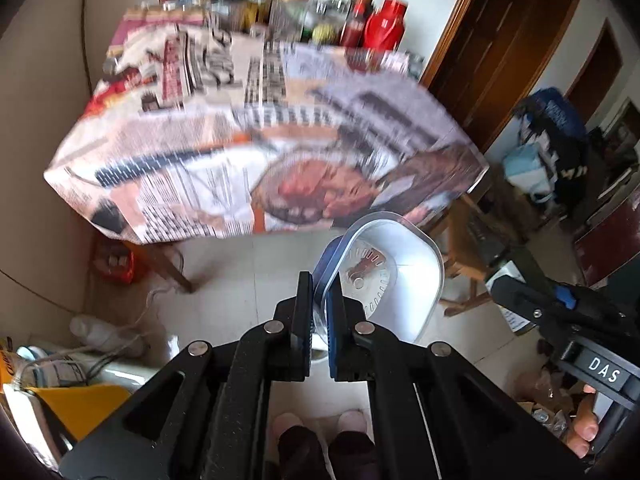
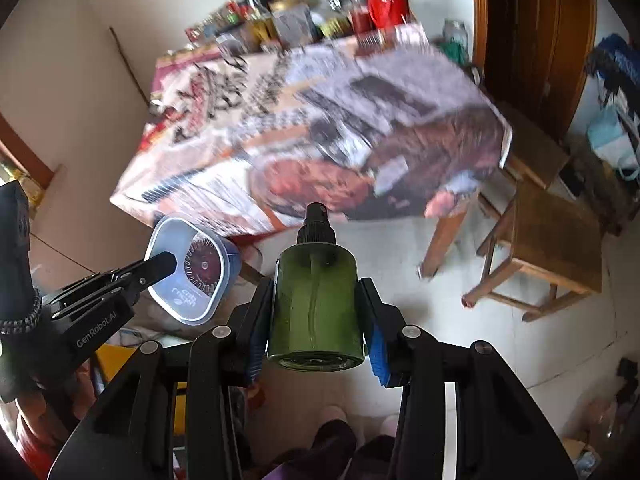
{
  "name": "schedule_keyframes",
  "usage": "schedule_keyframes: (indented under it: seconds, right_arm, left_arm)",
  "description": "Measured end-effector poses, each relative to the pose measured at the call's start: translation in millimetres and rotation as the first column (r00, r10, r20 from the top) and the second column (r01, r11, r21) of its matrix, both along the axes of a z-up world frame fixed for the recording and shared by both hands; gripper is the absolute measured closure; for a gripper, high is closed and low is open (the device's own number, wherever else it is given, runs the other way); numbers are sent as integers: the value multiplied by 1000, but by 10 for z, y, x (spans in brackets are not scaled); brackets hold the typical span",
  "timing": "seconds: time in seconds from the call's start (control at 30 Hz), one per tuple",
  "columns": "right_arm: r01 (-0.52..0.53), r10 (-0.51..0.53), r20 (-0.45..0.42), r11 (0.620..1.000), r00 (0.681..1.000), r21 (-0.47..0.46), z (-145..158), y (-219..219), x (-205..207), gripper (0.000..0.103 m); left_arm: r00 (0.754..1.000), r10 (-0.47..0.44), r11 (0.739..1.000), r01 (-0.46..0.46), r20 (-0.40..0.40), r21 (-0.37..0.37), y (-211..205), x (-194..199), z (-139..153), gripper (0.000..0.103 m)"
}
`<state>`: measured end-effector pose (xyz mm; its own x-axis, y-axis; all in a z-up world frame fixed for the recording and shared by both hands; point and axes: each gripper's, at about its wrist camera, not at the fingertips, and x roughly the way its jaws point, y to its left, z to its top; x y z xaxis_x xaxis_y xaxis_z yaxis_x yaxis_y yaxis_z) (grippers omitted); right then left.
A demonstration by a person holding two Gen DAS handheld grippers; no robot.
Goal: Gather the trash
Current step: 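Carry the white scoop and green bottle down over the white bucket, then open both tools to drop the scoop and bottle into the bucket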
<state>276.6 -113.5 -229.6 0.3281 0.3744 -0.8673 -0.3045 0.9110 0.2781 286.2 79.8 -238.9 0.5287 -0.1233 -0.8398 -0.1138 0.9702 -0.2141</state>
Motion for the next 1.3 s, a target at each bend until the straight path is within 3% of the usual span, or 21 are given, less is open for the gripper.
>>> schedule_keyframes:
  seconds: [0.17,0.37,0.63,0.67,0.73,1.0,1.03,1.1,1.17,1.3]
  right_arm:
    - [-15,13,-40,999,999,-42,-610,-135,160,65]
    - [-57,50,-111,997,993,-61,-1414,-142,319,65]
    - [-141,127,-196,988,972,-62,-2180,65,508,62]
    - [-150,132,-205,986,970,-73,-2253,75,523,59]
    - [-162,136,-224,982,965,-102,-2343,78,533,42]
    - [-118,92,-264,989,960,-84,-2394,-145,605,41]
    - [-113,87,-263,990,961,-87,-2358,-185,611,41]
    - [-106,79,-257,990,963,-91,-2309,-214,637,41]
    - [-97,72,-250,991,966,-90,-2221,-267,655,41]
    - [-88,68,-229,993,971,-76,-2032,-321,666,41]
  left_arm:
    - [996,11,1000,-11,-90,-4,-141,200,-734,99]
    - [974,64,997,-73,-218,-33,-205,243,-1756,99]
    - [943,101,991,-122,-317,-48,-228,253,-2648,99]
    - [941,98,992,-119,-324,-47,-242,265,-2710,99]
    - [938,90,993,-111,-336,-44,-271,309,-2836,99]
    - [930,63,991,-100,-363,-85,-404,558,-3073,98]
    - [929,58,990,-100,-366,-97,-429,605,-3079,95]
    - [923,43,989,-93,-382,-112,-471,679,-3105,73]
    - [921,45,991,-89,-388,-95,-511,725,-3092,62]
    - [916,48,996,-75,-399,-52,-595,735,-2938,59]
